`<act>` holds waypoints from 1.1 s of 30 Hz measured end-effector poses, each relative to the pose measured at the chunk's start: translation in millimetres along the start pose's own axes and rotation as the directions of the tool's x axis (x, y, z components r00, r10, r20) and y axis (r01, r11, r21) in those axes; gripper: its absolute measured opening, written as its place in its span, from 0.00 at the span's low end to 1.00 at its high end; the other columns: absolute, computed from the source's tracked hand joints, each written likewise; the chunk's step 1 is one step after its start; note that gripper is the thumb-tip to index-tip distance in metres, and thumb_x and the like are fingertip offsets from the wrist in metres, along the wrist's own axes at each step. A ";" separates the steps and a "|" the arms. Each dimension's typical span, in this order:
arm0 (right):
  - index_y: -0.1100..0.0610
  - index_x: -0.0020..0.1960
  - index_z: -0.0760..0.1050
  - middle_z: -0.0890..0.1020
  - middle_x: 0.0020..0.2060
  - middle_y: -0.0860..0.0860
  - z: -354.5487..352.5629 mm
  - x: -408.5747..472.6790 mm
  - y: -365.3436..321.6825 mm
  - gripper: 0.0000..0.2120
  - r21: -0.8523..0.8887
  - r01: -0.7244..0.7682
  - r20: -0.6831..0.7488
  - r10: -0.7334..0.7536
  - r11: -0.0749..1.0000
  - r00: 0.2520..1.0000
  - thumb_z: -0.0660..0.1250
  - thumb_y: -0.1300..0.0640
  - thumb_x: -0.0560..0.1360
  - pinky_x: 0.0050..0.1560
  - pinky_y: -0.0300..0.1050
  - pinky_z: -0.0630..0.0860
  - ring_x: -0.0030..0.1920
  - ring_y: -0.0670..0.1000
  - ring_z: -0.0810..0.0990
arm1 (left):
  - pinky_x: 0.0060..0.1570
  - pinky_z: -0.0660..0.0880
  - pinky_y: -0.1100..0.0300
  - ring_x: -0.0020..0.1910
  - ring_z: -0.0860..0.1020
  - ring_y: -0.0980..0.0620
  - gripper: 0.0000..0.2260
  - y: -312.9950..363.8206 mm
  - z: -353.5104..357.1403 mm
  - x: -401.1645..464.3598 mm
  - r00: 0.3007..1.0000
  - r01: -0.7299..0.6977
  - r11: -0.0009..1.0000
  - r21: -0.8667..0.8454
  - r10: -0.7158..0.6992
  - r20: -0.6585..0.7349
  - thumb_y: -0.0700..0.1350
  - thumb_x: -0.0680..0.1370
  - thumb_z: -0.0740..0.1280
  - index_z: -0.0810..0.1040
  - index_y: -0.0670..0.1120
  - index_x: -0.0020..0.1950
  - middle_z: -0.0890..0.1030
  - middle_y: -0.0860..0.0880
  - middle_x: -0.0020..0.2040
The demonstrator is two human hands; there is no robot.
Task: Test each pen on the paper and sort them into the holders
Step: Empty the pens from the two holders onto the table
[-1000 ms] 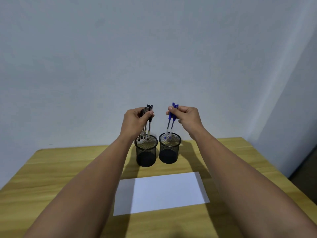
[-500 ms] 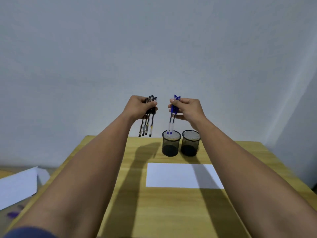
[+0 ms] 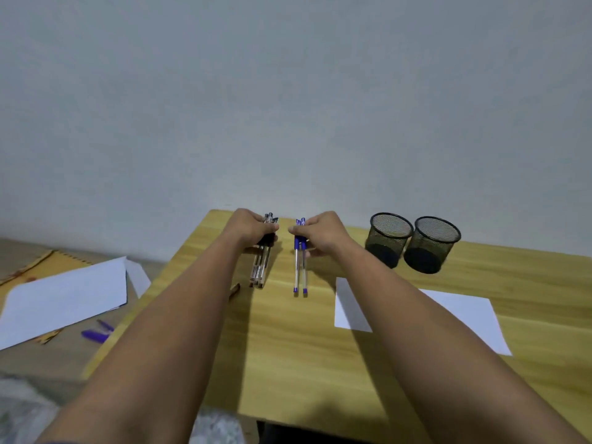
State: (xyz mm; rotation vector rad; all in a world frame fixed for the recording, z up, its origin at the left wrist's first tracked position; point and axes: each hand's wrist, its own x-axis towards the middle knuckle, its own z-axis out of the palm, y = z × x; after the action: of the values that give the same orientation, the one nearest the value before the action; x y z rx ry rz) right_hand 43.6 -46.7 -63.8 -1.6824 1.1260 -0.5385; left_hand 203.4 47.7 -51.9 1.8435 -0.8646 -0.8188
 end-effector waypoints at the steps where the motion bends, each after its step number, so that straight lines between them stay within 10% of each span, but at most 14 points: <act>1: 0.63 0.37 0.80 0.85 0.36 0.64 9.4 6.5 6.8 0.15 -0.038 -0.012 -0.011 0.012 0.999 1.000 0.82 0.56 0.74 0.43 0.60 0.88 0.39 0.64 0.88 | 0.48 0.84 0.43 0.44 0.87 0.43 0.13 -10.2 0.4 5.6 1.000 0.005 1.000 0.017 -0.005 -0.012 0.45 0.75 0.77 0.84 0.36 0.49 0.87 0.42 0.41; 11: 0.57 0.50 0.83 0.87 0.46 0.53 48.7 22.2 21.3 0.18 -0.470 -0.056 -0.122 -0.002 0.881 0.993 0.79 0.44 0.71 0.42 0.48 0.81 0.46 0.58 0.86 | 0.49 0.82 0.53 0.44 0.84 0.49 0.15 -46.1 -13.7 21.8 0.991 -0.076 0.951 0.300 0.106 -0.085 0.55 0.73 0.77 0.86 0.45 0.49 0.86 0.48 0.43; 18: 0.58 0.65 0.78 0.84 0.58 0.56 50.8 -6.4 18.9 0.18 -0.531 -0.021 -0.114 -0.046 0.847 0.992 0.72 0.55 0.77 0.51 0.50 0.80 0.56 0.61 0.83 | 0.55 0.81 0.48 0.50 0.83 0.46 0.11 -58.1 -71.5 1.0 0.987 -0.023 0.904 0.428 0.089 -0.136 0.50 0.74 0.77 0.86 0.45 0.50 0.84 0.48 0.44; 33: 0.56 0.55 0.79 0.83 0.50 0.54 58.5 -83.4 4.0 0.08 -0.547 0.065 -0.063 -0.119 0.834 0.991 0.69 0.60 0.76 0.43 0.46 0.72 0.48 0.60 0.80 | 0.47 0.83 0.53 0.43 0.82 0.49 0.14 -75.5 -99.1 -95.9 0.994 0.102 0.761 0.640 -0.054 -0.094 0.53 0.66 0.82 0.84 0.48 0.44 0.83 0.50 0.42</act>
State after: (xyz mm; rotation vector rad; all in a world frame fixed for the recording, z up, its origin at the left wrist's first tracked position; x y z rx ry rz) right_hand 48.2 54.1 -78.0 -2.2323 1.3585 -0.3751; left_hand 249.8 197.0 -67.9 2.5109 -1.1246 -0.5226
